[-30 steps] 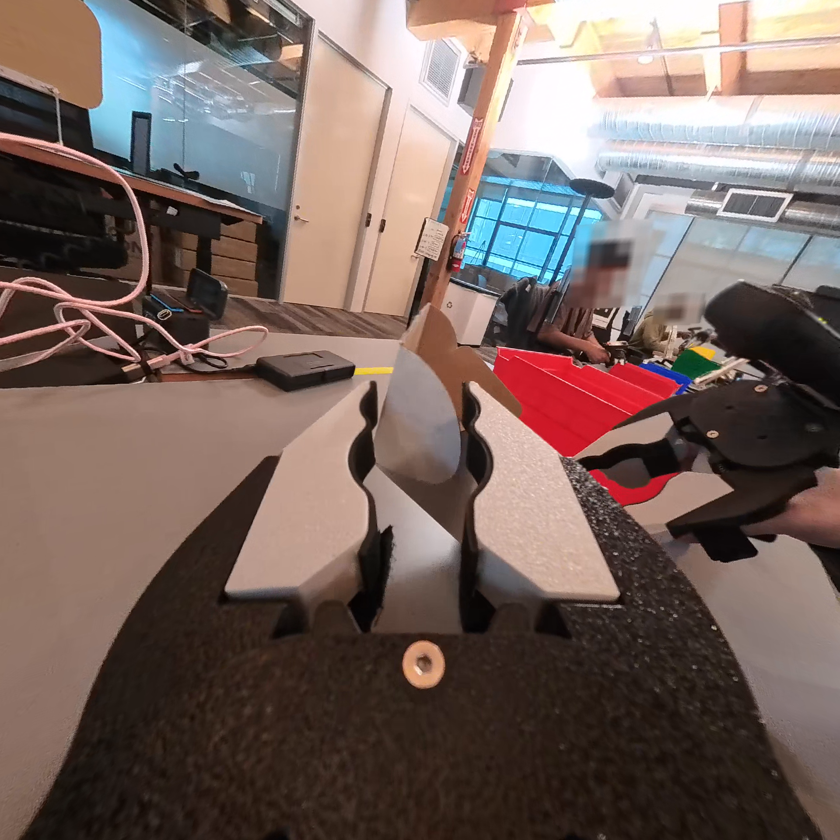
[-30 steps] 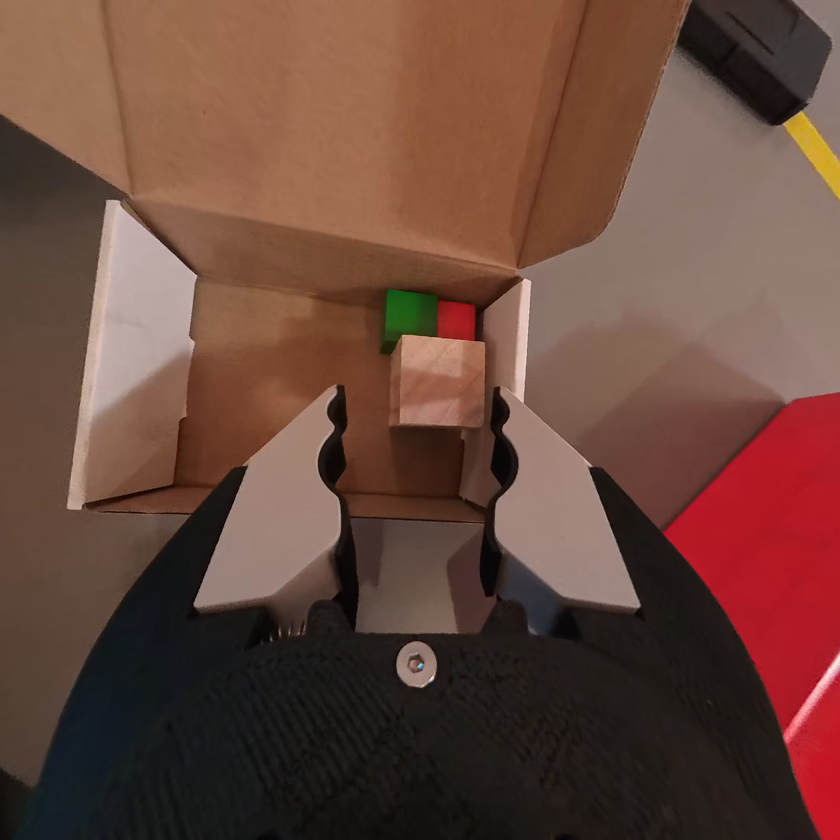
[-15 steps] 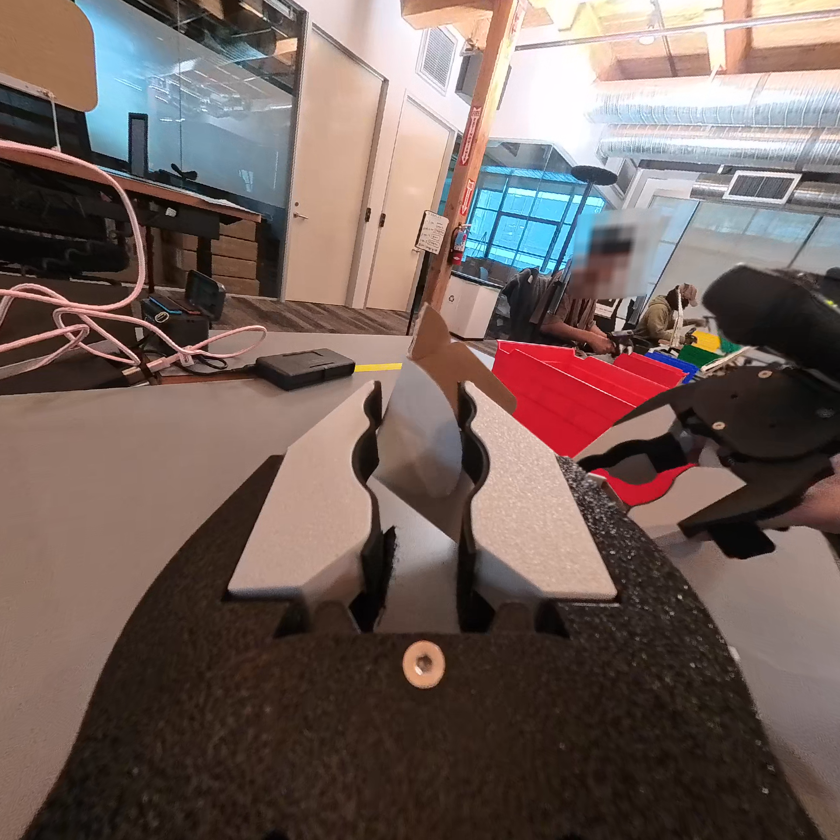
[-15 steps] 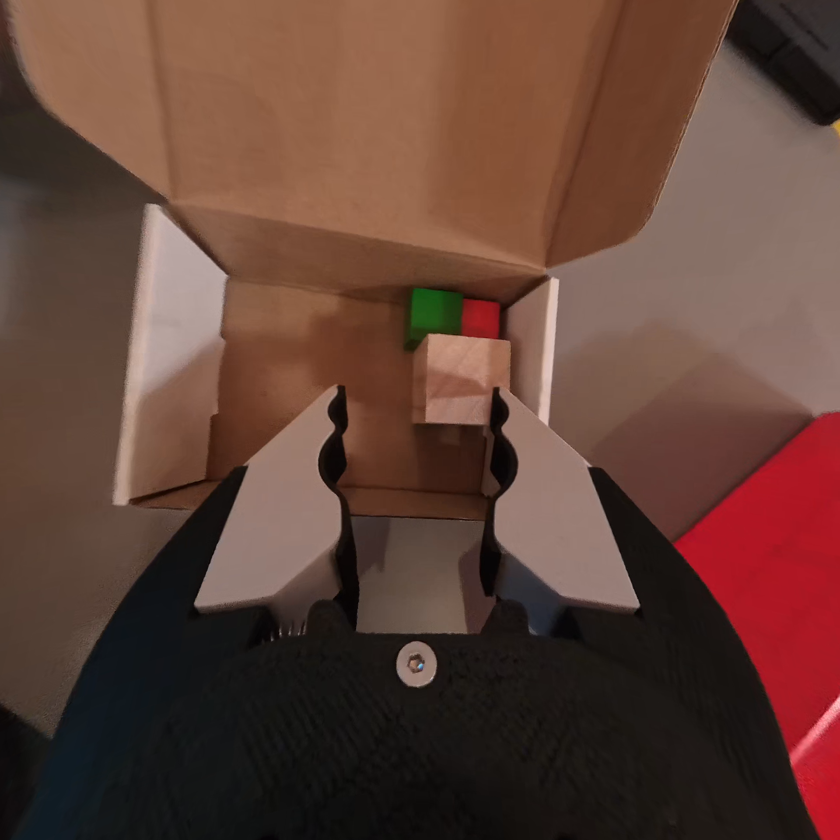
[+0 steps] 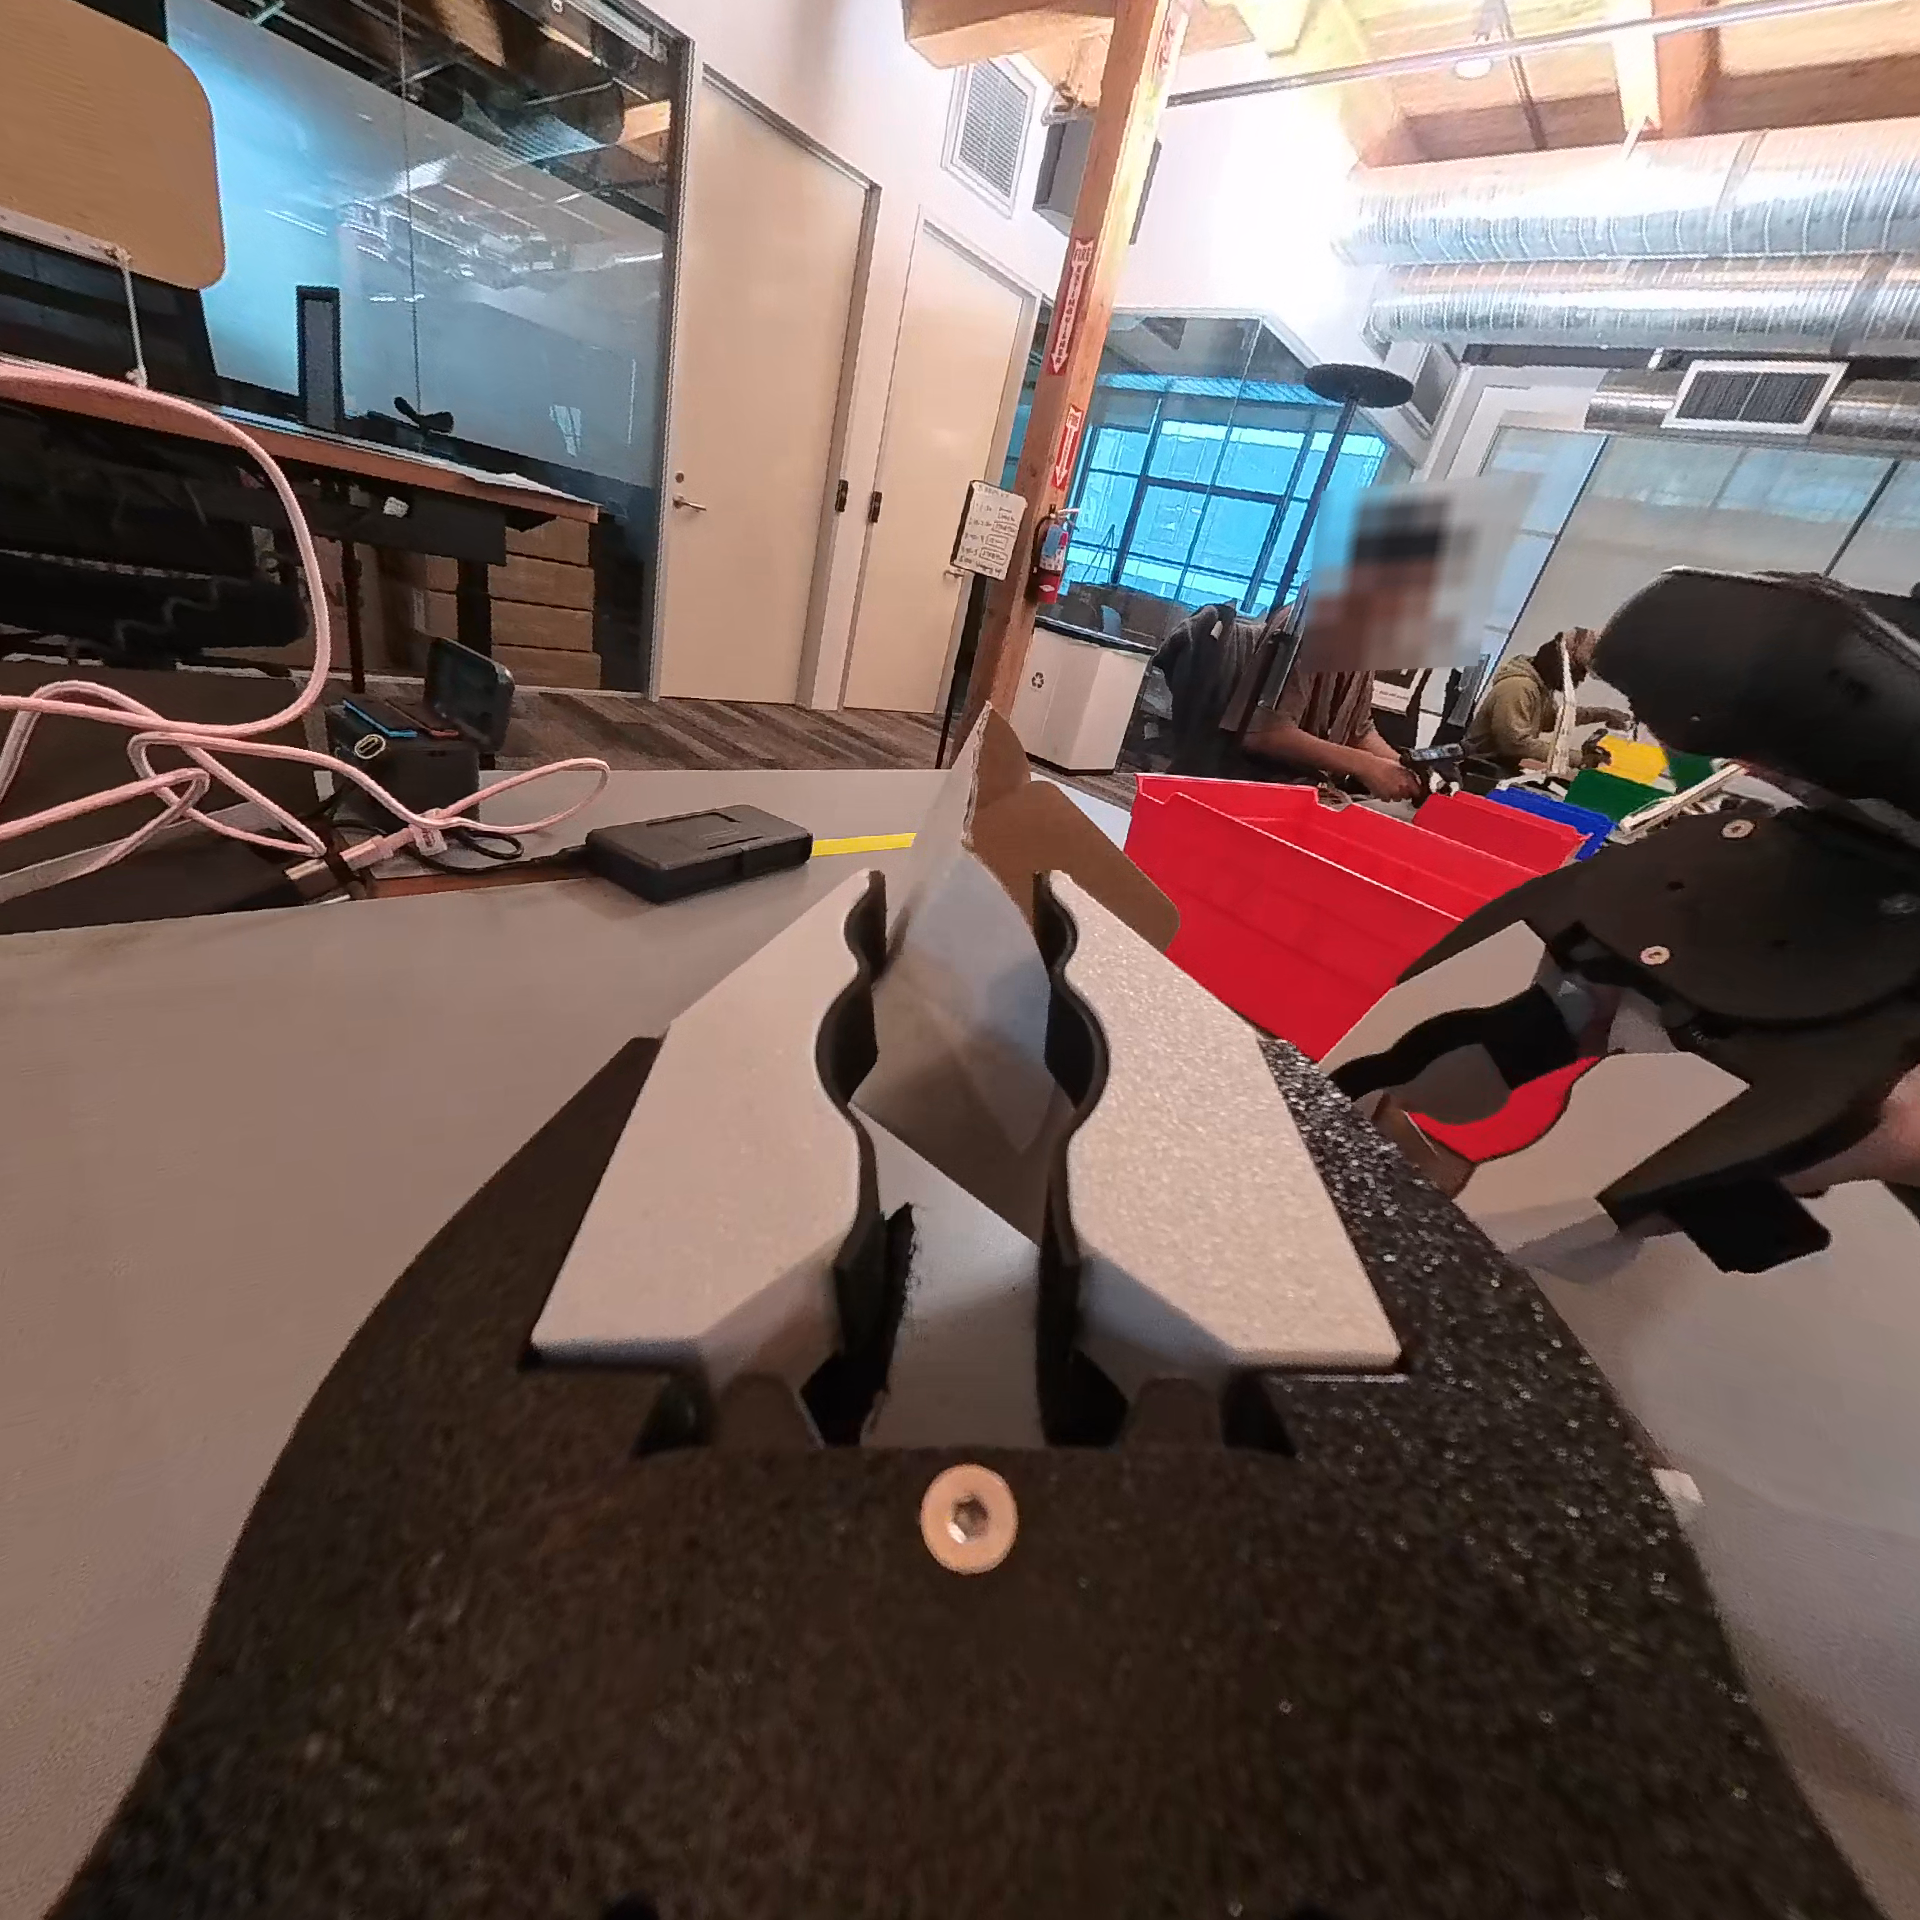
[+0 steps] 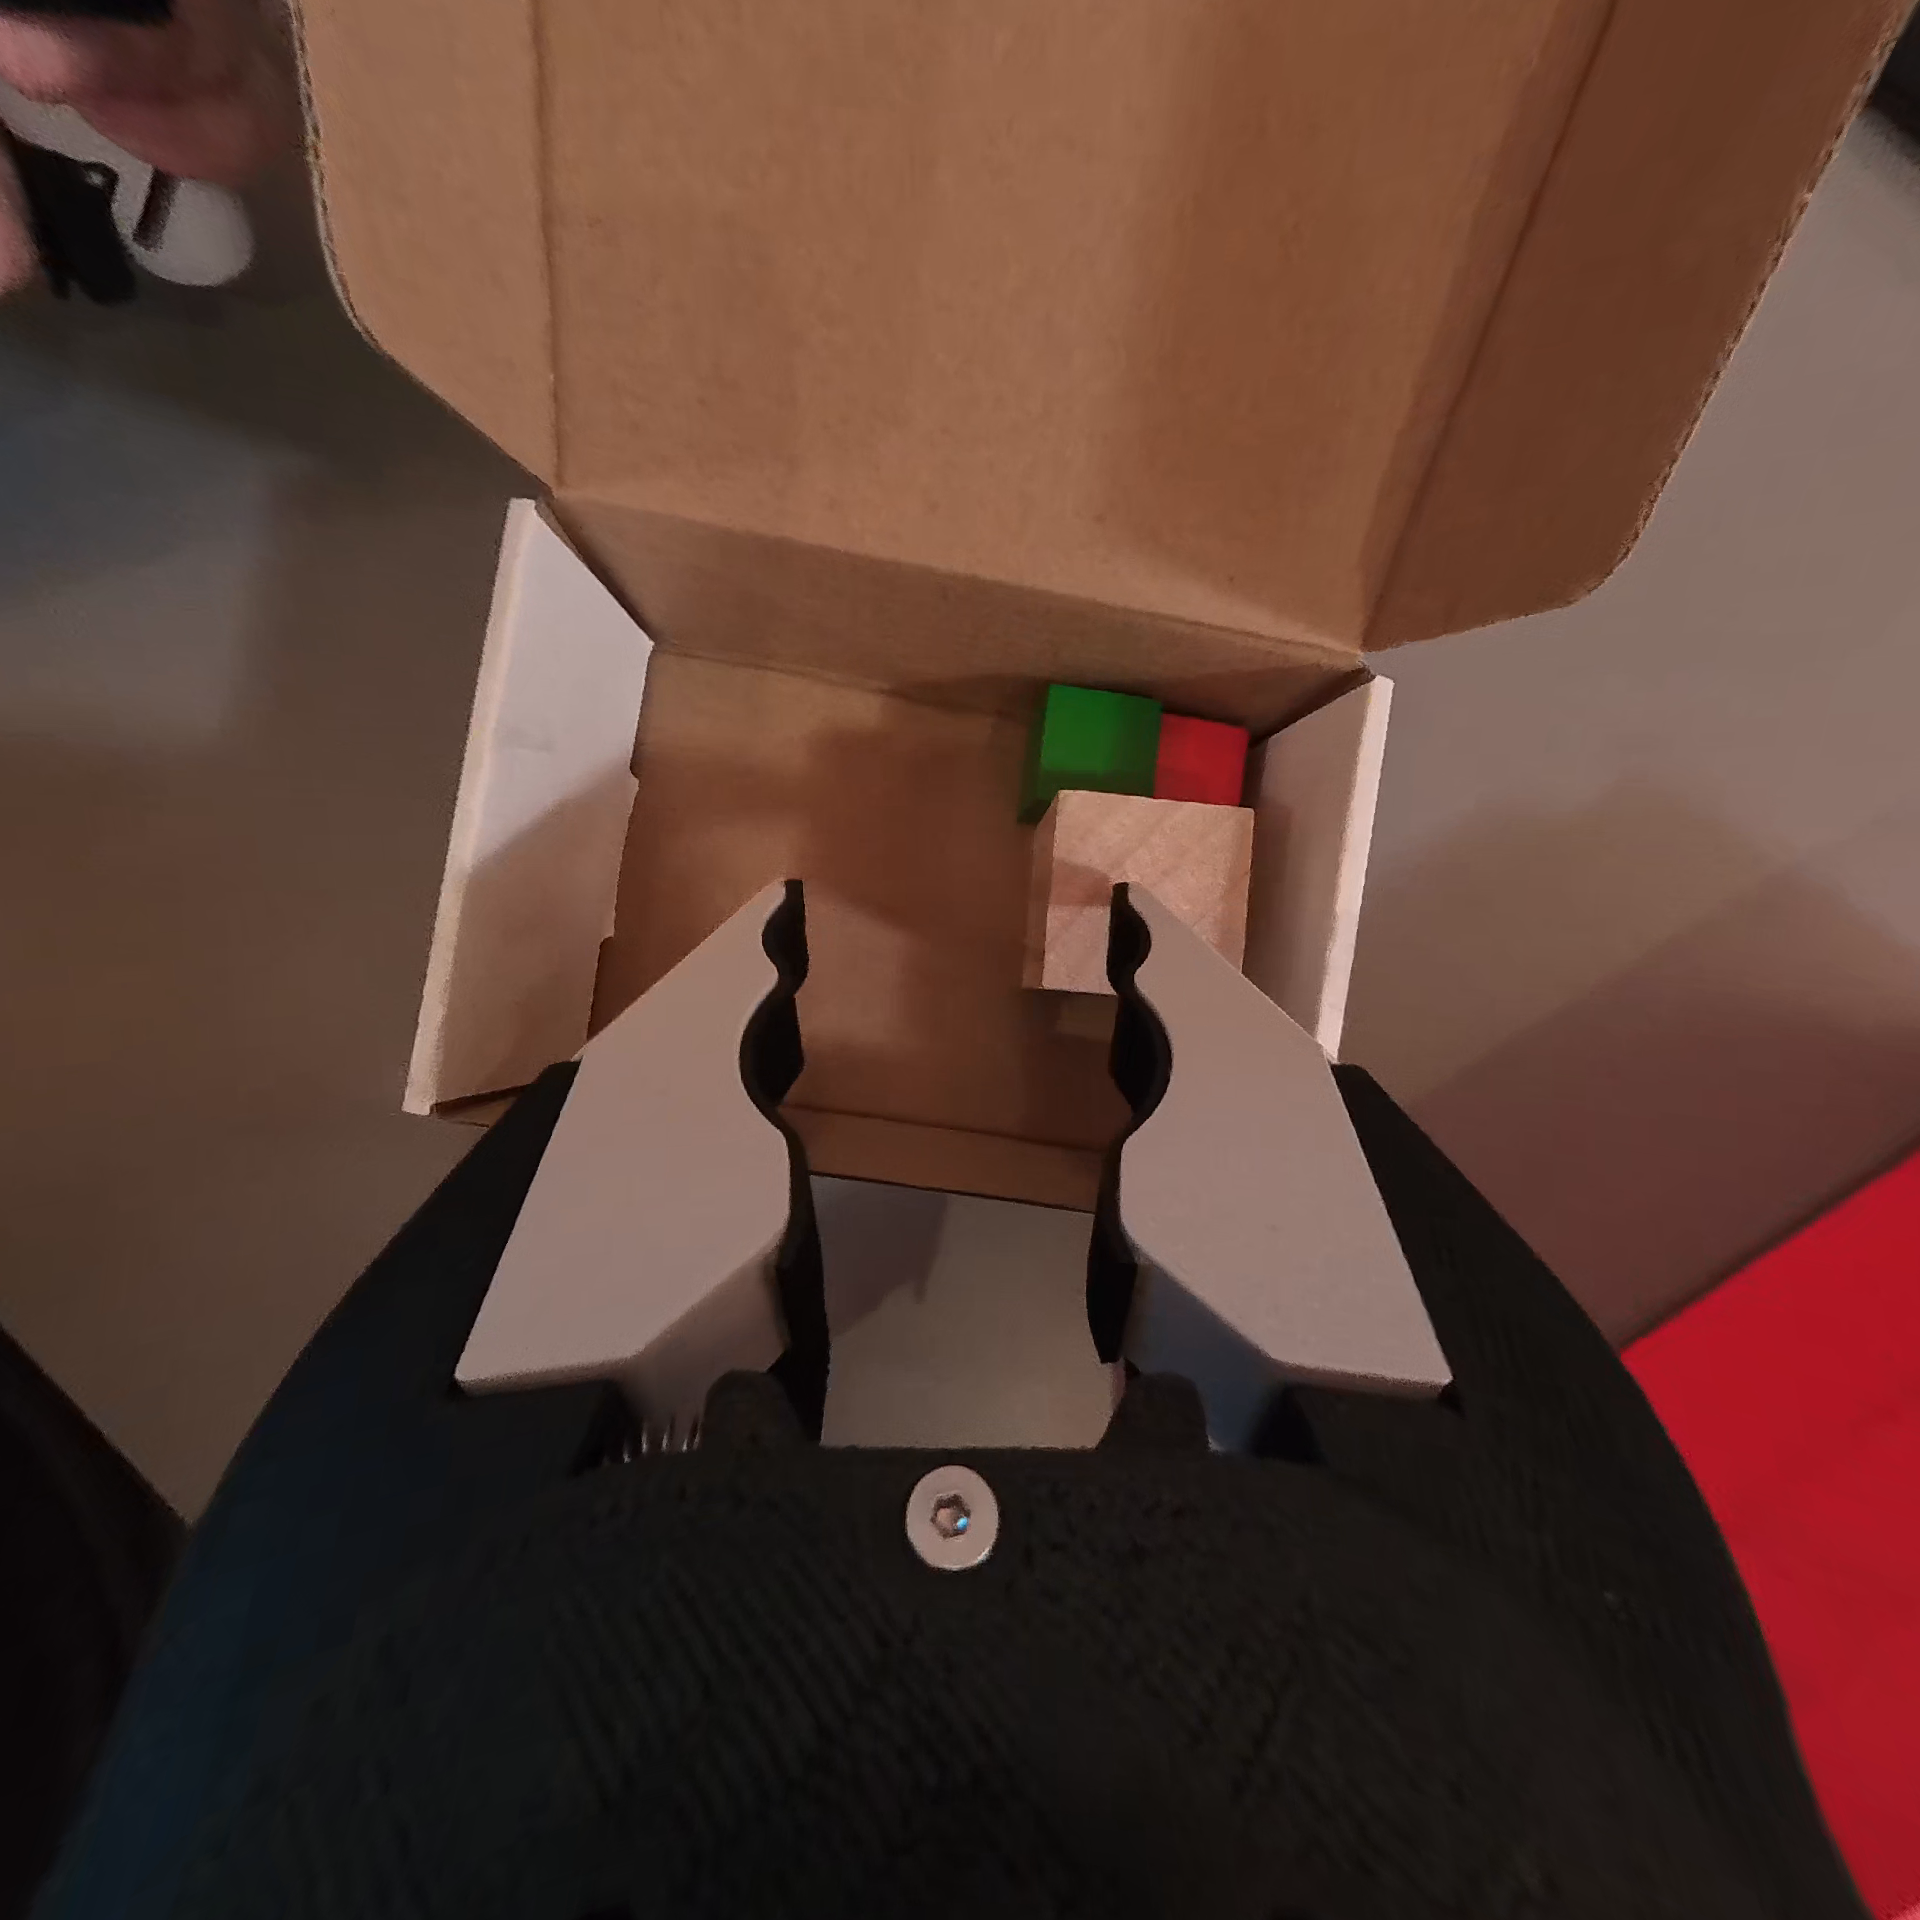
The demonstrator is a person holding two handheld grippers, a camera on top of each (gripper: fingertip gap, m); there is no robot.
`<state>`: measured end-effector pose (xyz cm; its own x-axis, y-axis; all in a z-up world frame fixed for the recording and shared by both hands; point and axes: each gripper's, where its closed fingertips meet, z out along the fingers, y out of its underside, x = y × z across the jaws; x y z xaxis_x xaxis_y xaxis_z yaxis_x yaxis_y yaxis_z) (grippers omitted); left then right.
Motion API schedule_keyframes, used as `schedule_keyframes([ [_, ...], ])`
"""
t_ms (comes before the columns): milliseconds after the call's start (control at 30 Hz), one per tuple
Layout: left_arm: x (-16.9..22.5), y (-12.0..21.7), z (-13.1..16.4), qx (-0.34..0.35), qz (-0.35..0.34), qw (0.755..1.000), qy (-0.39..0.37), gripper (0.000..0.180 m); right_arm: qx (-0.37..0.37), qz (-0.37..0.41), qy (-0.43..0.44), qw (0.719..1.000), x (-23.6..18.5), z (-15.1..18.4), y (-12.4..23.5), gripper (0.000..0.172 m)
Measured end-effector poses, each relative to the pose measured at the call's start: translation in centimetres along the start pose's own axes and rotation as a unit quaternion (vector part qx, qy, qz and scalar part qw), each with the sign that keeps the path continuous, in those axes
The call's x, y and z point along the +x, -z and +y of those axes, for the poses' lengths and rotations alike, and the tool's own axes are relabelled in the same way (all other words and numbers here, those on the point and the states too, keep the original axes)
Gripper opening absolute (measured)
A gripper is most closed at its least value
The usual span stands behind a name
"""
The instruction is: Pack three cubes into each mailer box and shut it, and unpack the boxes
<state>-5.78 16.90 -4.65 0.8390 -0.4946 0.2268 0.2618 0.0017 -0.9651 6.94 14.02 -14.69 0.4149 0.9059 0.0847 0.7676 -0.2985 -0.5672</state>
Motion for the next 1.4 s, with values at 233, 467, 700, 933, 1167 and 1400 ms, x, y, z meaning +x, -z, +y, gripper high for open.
schedule_keyframes([
  [233,0.0,-0.1,0.2,-0.005,-0.002,1.000,-0.010,0.026,-0.040,0.032,0.013,0.999,2.3,0.5,0.2,0.061],
  [467,0.5,-0.2,0.5,-0.013,0.001,1.000,-0.028,0.025,-0.102,0.067,0.027,0.992,3.5,1.7,-0.6,0.066],
  [700,0.6,-0.2,0.4,-0.012,0.000,0.999,-0.033,0.025,-0.082,-0.004,0.008,0.997,2.4,1.3,-0.3,0.063],
  [933,0.5,-0.2,0.4,-0.013,-0.001,0.999,-0.034,0.025,-0.070,-0.007,0.006,0.997,2.4,1.3,-0.3,0.062],
  [1167,0.6,-0.2,0.4,-0.012,-0.002,0.999,-0.041,0.025,-0.079,-0.024,-0.007,0.997,2.1,1.0,-1.1,0.046],
  [1400,0.5,-0.2,0.4,-0.013,-0.004,0.999,-0.041,0.025,-0.079,-0.029,0.014,0.996,1.9,0.8,-1.0,0.041],
])
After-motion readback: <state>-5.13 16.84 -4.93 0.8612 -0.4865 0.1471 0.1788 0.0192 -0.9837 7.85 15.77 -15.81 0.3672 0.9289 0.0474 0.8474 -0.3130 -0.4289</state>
